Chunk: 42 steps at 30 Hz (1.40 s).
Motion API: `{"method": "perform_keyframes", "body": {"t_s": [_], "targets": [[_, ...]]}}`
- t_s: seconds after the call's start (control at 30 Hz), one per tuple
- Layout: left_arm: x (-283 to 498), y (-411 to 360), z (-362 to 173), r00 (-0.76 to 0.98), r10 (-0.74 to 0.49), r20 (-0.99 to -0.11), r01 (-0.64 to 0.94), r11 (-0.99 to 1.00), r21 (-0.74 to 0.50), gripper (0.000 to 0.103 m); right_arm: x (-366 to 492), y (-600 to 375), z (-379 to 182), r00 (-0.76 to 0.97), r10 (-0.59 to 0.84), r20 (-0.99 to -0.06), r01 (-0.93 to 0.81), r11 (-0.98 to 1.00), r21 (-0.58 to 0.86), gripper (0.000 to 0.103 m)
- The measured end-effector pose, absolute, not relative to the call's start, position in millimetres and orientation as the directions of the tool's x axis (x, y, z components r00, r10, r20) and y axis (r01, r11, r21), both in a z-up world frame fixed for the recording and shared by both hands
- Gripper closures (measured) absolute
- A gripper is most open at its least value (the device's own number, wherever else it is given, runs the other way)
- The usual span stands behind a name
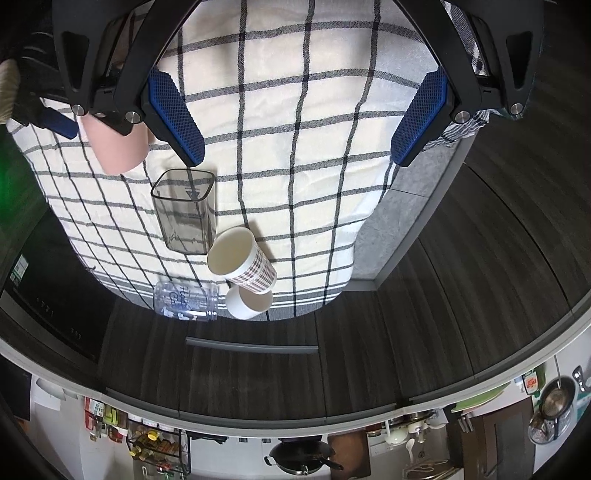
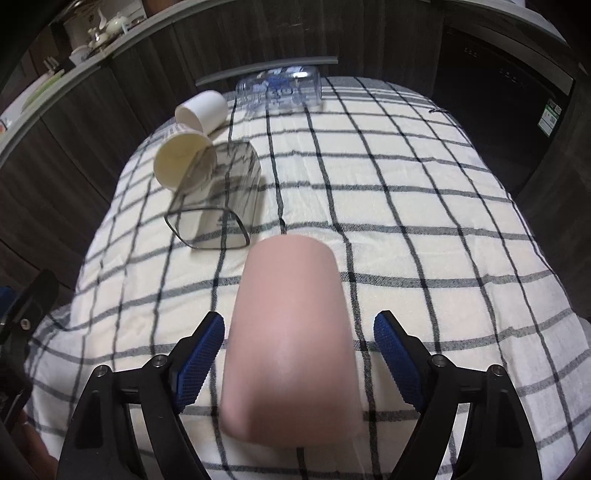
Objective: Flip cup upside down
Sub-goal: 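Lift the pink cup with the right gripper and carry it toward the left gripper, then close the left gripper on the pink cup while the right gripper releases it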
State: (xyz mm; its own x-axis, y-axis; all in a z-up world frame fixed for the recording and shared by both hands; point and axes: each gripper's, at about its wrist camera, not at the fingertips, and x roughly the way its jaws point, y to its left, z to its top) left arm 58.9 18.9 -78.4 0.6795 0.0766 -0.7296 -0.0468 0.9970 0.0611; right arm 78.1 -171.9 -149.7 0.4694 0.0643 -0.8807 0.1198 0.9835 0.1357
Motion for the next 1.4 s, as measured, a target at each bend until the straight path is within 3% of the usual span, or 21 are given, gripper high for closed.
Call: {"method": "perform_keyframes", "body": {"t_s": [0.37, 0.83, 1.1, 1.4], "targets": [[54, -26, -54, 0.689, 0.005, -0.725, 0.032, 0.999, 0.038, 0.0, 44, -208, -72, 0.638, -0.018, -0.77, 0.139, 0.986, 0.092, 0.019], [70, -116, -68, 0.595, -0.072, -0.801, 0.168, 0.985, 0.036, 0.0, 35, -284, -61, 0.664, -0.105, -0.74, 0.215, 0.975, 0.054, 0.018], [112, -140, -112, 0.28, -0.063, -0.958, 0.169, 0.986, -0.015, 0.008, 57, -308, -68, 0.652, -0.062, -0.755, 0.205, 0.974, 0.097, 0.016], [147, -159, -151, -0.026, 0.007, -1.0, 0.192, 0.981, 0.002, 0.009, 92, -318, -74, 0.629, -0.006, -0.778, 0.202, 0.967, 0.156, 0.014]]}}
